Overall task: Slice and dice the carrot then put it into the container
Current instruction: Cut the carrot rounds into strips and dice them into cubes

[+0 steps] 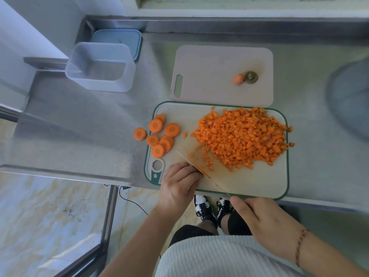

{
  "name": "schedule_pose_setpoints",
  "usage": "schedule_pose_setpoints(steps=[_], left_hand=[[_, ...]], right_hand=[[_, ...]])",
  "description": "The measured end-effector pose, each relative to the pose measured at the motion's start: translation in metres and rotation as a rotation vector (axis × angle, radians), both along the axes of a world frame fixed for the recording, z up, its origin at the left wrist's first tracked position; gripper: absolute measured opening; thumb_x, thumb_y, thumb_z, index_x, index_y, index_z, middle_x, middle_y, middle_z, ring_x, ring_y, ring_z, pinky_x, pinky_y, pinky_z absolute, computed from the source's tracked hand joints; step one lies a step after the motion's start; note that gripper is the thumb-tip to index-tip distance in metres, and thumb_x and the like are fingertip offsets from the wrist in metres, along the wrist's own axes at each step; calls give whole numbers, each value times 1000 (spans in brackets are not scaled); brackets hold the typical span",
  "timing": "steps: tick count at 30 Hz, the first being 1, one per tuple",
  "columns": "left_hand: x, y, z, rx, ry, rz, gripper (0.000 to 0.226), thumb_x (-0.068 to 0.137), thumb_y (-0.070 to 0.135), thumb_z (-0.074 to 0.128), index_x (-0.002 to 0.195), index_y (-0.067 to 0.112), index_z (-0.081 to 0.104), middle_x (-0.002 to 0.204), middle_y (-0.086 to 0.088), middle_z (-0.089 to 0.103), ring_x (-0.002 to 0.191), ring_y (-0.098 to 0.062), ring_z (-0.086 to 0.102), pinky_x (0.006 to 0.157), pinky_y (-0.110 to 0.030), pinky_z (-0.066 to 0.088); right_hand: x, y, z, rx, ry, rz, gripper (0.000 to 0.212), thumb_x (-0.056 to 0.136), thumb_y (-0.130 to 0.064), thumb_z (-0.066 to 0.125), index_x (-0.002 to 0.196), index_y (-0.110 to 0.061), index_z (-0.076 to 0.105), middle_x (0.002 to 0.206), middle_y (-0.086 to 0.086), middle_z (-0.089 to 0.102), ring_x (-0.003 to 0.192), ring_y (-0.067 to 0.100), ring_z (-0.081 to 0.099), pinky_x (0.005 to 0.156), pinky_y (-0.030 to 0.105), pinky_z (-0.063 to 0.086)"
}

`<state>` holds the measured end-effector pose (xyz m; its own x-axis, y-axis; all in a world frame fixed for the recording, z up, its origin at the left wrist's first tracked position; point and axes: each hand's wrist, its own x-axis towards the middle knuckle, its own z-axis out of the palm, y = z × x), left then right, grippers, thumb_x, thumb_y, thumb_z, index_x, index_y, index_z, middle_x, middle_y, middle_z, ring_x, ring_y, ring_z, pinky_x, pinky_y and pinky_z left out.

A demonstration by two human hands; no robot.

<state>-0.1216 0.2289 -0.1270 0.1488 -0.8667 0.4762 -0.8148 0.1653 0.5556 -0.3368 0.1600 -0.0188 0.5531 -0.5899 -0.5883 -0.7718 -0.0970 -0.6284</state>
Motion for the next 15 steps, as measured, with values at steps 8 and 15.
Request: schedule_pose_setpoints(steps=[8,15], left_hand=[[-2,-3,6,-38,72,28,42,108,20,50,82,4,78,90,-4,75,93,-17,65,86,-29,54],[1,3,-2,-6,63,44,21,98,11,64,83,3,76,92,-5,72,92,-22,66,82,-36,54]], right_hand=[[26,-6,-11,22,23,23,63,83,-70,17,56,-15,34,48,-1,33,46,11,32,54,30,36],[16,-7,4,5,12,2,61,86,-66,23,52,-17,35,40,-1,38,42,10,38,52,19,37]])
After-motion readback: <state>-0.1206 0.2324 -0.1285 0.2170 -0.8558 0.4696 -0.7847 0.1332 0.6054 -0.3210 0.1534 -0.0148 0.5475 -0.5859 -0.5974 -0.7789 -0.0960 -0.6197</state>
